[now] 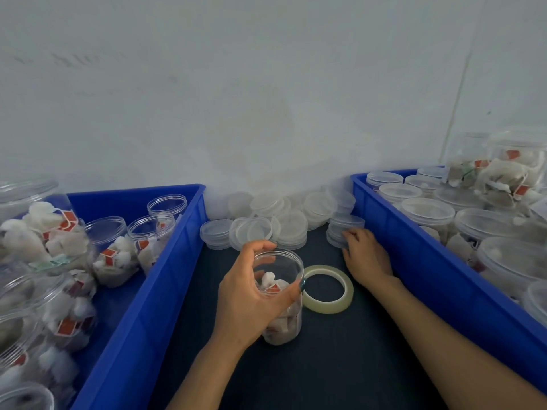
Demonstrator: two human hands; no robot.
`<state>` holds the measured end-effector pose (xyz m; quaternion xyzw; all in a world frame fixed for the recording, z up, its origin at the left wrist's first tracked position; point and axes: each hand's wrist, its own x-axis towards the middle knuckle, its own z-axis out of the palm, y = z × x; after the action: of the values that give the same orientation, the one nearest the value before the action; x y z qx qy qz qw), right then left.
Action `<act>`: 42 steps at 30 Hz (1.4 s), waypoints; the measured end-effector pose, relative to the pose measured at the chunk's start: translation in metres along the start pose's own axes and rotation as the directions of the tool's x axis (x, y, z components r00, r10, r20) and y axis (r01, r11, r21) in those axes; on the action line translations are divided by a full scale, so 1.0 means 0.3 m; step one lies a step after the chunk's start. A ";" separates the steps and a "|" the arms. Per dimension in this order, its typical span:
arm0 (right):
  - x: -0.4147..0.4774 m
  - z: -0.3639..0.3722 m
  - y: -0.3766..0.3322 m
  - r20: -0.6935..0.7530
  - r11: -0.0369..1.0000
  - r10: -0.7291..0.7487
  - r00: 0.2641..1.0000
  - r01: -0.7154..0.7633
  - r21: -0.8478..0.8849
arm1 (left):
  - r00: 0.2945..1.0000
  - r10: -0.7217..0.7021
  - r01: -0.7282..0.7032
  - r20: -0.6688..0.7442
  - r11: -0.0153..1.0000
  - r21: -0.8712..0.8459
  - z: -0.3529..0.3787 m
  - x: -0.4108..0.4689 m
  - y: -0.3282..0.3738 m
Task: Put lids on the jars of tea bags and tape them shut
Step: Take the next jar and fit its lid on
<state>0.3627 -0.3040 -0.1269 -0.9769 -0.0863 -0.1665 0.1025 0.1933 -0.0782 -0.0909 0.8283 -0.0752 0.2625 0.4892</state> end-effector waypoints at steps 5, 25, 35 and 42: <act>-0.061 0.001 0.000 -0.197 0.998 -0.053 0.979 0.058 0.019 | 1.000 0.007 -0.006 0.002 1.000 -0.005 0.005 -0.006 0.005; 0.064 0.026 -0.050 0.039 0.603 0.525 0.850 -0.404 0.688 | 1.000 -0.003 0.000 -0.029 0.995 -0.099 0.026 -0.014 -0.006; -0.176 -0.198 -0.253 0.054 0.134 -0.036 0.998 -0.049 0.990 | 0.998 -0.035 0.019 -0.057 0.966 -0.257 0.051 -0.026 -0.014; -0.297 -0.290 -0.297 0.058 0.232 -0.397 0.916 0.039 0.972 | 0.998 0.017 -0.029 -0.056 0.971 -0.239 0.039 -0.028 -0.011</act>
<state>0.2349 -0.2500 -0.0618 -0.7035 -0.3206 0.0541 0.6320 0.1915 -0.0874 -0.1021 0.7552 -0.1029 0.2791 0.5842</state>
